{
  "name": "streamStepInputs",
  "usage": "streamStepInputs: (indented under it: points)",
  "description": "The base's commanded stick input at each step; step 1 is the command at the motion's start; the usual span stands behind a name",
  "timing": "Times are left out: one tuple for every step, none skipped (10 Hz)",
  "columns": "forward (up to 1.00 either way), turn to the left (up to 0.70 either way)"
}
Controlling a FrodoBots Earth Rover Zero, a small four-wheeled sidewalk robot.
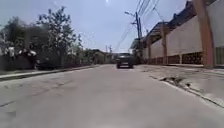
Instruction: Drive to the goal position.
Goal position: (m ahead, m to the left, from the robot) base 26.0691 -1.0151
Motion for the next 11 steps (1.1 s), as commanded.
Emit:
streamStepInputs:
  points:
    - [1.00,0.00]
    - [1.00,0.00]
    - [1.00,0.00]
    - [1.00,0.00]
    - [1.00,0.00]
    - [1.00,0.00]
    - [1.00,0.00]
    - [1.00,0.00]
    - [1.00,0.00]
    - [1.00,0.00]
    - [1.00,0.00]
